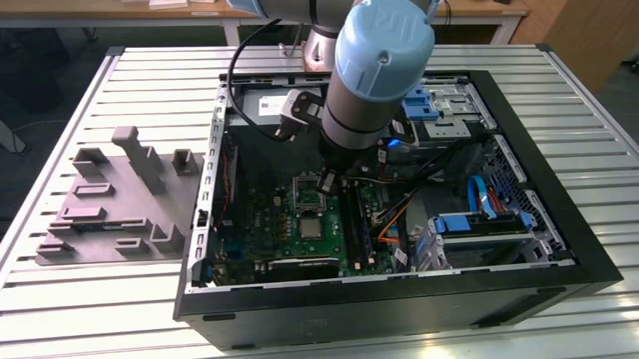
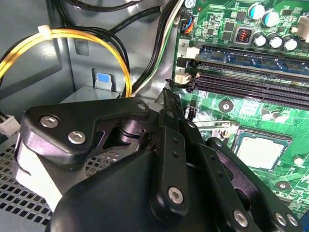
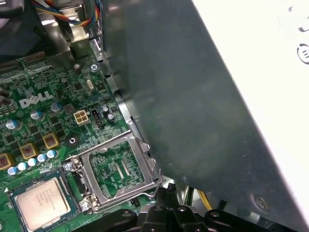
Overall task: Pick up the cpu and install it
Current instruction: 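Close the cpu cover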
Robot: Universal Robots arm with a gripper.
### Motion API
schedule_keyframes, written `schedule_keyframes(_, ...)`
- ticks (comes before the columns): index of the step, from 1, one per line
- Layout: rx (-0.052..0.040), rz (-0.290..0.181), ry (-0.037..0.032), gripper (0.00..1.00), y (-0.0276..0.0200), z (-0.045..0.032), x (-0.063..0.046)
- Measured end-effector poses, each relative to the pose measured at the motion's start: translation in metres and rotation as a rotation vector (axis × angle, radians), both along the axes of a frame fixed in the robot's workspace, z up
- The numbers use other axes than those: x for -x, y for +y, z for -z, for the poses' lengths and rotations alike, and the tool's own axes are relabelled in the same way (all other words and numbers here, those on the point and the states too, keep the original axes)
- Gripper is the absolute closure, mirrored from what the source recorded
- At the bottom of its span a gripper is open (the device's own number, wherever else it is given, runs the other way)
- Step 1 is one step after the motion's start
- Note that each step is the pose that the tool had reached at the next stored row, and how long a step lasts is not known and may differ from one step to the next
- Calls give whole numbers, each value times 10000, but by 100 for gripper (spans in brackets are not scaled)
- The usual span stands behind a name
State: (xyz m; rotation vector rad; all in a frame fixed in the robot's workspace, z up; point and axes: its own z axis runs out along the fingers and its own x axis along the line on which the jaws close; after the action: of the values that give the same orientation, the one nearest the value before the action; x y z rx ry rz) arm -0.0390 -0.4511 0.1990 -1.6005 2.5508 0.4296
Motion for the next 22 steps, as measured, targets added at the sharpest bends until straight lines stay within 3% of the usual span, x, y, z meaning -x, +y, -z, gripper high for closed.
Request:
schedule_keyframes(5,87,0,-1,89,6,-21,2)
schedule_keyframes(8,274,1,1,89,9,-25,3)
schedule_keyframes(11,375,-1,3,89,12,-30,2)
schedule_keyframes(22,404,-1,3,89,20,-126,13)
